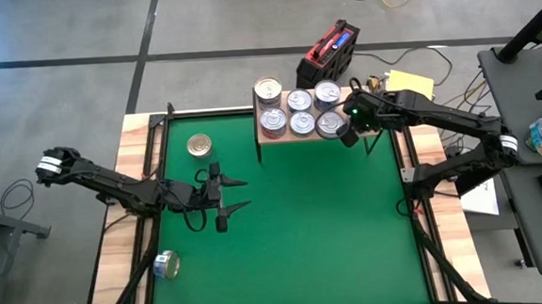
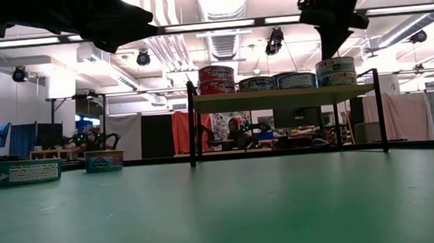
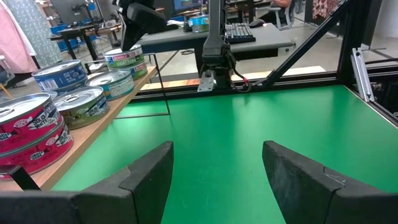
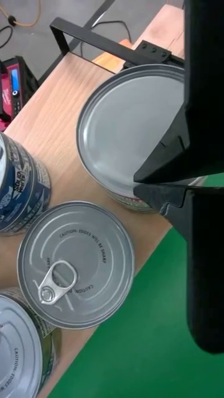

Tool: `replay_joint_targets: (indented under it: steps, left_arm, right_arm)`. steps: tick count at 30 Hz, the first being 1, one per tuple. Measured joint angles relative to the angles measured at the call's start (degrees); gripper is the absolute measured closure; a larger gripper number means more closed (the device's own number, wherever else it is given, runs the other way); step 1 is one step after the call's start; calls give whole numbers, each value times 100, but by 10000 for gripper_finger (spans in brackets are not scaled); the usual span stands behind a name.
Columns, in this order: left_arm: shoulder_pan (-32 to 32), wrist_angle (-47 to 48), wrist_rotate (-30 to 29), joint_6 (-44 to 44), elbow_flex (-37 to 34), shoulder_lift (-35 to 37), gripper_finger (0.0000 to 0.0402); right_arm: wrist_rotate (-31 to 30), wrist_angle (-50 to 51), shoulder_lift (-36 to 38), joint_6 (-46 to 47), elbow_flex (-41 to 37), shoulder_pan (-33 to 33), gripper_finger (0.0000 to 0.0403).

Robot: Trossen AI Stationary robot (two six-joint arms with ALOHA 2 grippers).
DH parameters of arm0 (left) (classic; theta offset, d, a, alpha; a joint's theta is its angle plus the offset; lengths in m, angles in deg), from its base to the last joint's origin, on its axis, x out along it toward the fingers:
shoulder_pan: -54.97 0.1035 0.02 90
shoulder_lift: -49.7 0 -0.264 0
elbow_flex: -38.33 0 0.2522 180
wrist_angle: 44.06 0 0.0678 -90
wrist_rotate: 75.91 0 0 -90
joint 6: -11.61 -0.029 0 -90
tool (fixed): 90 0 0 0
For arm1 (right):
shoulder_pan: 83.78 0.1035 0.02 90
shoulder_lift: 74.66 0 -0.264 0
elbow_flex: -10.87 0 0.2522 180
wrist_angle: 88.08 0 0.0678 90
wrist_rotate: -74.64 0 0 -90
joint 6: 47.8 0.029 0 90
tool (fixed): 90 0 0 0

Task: Stack canned seafood by type on shelf
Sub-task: Stack the green tuna can on top of the other green tuna can on the shelf

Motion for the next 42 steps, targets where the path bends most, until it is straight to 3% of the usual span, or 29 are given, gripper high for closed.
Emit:
replay_joint_targets:
  steps: [42]
  left_arm:
    - [0,2,0,0,0,0,171]
  right_arm:
    - [38,1174,133,125,174,2,394]
